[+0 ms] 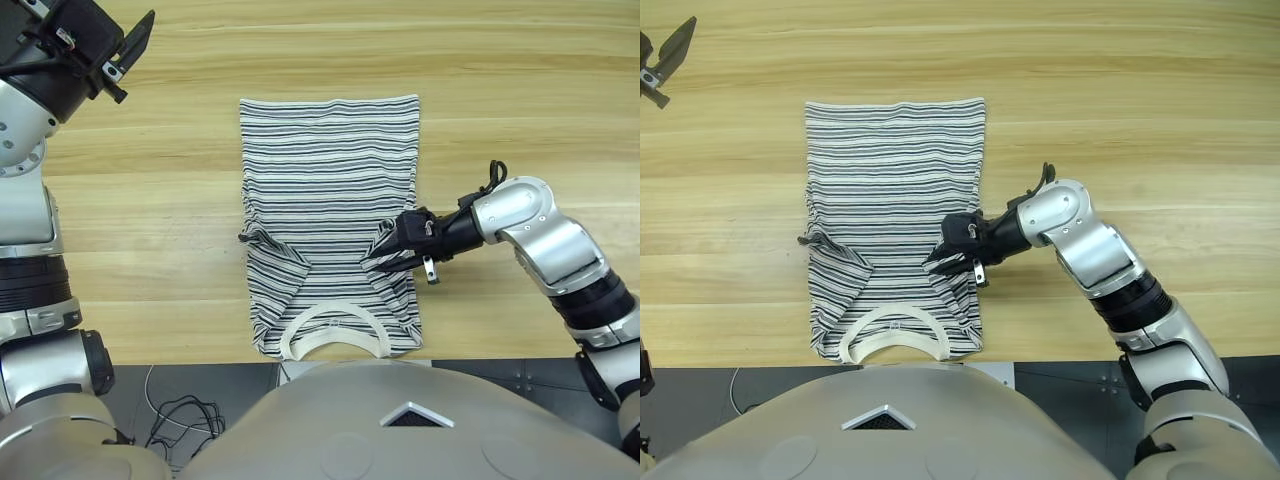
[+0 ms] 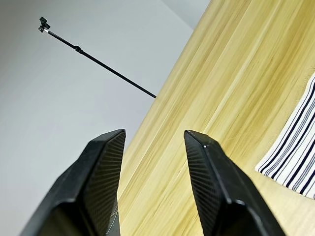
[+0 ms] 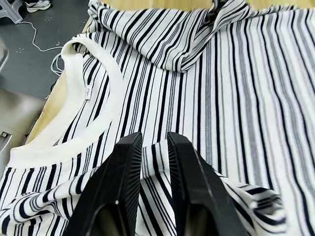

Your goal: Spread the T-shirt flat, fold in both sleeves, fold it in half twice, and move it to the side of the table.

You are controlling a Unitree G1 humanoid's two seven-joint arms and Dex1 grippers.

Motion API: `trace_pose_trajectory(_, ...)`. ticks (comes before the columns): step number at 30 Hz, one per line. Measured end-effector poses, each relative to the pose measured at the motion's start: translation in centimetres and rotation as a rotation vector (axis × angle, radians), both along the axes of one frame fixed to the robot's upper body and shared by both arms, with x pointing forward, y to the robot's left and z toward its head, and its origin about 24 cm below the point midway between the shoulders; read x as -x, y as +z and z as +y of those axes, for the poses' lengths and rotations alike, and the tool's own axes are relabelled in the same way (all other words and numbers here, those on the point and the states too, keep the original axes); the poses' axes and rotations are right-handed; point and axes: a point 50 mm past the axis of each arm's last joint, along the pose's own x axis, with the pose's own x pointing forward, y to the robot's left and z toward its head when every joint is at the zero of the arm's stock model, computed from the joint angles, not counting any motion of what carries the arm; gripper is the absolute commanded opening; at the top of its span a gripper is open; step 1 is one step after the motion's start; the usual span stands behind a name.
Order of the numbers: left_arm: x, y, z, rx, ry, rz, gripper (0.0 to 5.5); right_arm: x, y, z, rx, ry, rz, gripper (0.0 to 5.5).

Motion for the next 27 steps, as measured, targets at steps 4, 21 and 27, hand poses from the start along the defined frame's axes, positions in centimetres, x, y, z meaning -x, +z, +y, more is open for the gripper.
trace_pose_trajectory(4, 0.0, 0.0, -0.1, 0.016, -0.005, 0.001, 2.23, -0.3, 0.9, -0.7, -0.001, -0.016, -0.02, 0.93)
trace_pose_trajectory(21, 17.0, -6.1, -1.6, -0.319, -0.699, 0.737, 4.09, 5.1, -2.1, -12.3, 0.129, 0.095, -0.124, 2.79)
trace_pose_trajectory(27, 17.7, -7.1, -2.2, -0.419, -0.763, 0.714, 4.49, 7.2, -3.0, -11.1, 0.054, 0.214, -0.198, 3.24)
